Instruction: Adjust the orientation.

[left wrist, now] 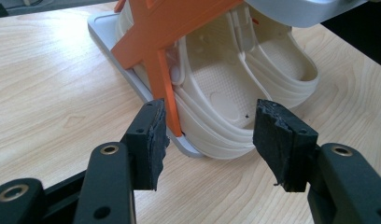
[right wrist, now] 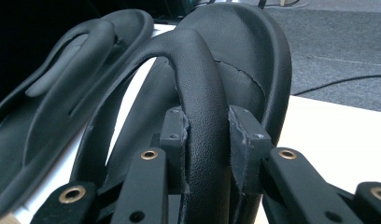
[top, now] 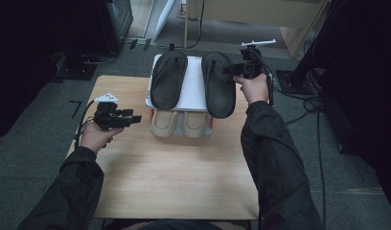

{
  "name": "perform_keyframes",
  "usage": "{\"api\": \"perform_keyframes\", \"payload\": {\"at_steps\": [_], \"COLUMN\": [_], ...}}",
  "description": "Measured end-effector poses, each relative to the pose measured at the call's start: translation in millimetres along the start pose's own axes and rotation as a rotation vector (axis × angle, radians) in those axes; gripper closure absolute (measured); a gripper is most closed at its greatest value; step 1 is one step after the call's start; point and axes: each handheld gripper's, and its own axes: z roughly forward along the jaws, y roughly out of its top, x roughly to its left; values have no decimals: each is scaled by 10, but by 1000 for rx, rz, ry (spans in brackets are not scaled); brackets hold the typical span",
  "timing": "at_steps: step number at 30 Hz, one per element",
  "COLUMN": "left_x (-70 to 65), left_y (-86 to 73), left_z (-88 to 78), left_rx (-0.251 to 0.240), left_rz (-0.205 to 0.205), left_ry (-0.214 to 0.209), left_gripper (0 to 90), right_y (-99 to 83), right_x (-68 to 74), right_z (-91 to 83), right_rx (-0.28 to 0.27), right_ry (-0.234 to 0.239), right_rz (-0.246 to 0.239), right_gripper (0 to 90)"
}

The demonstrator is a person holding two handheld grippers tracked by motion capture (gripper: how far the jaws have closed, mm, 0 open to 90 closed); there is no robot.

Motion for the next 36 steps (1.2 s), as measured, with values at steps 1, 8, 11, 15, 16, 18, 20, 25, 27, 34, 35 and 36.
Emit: {"api": "perform_keyframes", "payload": {"at_steps": [1, 8, 11, 15, 16, 18, 20, 25, 27, 34, 35, 36], "left_x": [0, 7, 6, 7, 10, 14, 17, 19, 19, 18, 20, 20], "left_y": [2, -3, -2, -3, -3, -4, -4, -5, -4, -3, -4, -4], "left_z": [-5, -12, -15, -13, -12, -13, -16, -15, -10, -11, -11, -12], "left_rx": [0, -4, -12, -12, -12, -12, -13, -11, -10, -9, -10, -9], "left_rz": [1, 4, 1, 2, 2, 2, 1, 2, 6, 8, 8, 6], "left_ry": [0, -4, -5, -7, -6, -6, -7, -8, -8, -5, -5, -4], "left_gripper": [448, 449, 450, 451, 451, 452, 452, 452, 452, 452, 452, 452], "right_y": [14, 70, 87, 110, 115, 116, 115, 114, 112, 72, 58, 45], "right_x": [23, 131, 160, 198, 211, 239, 270, 284, 308, 317, 311, 298], "right_z": [30, 213, 280, 366, 390, 429, 466, 500, 508, 508, 510, 512], "right_rx": [1, 5, 6, 12, 13, 11, 16, 15, 15, -4, -4, 1], "right_ry": [-1, -14, -18, -19, -19, -18, -16, -15, -19, -3, -1, -5], "right_rz": [1, 11, 19, 30, 31, 24, 27, 49, 48, 5, 4, -5], "right_gripper": [694, 693, 693, 693, 693, 694, 694, 691, 689, 653, 637, 621]}}
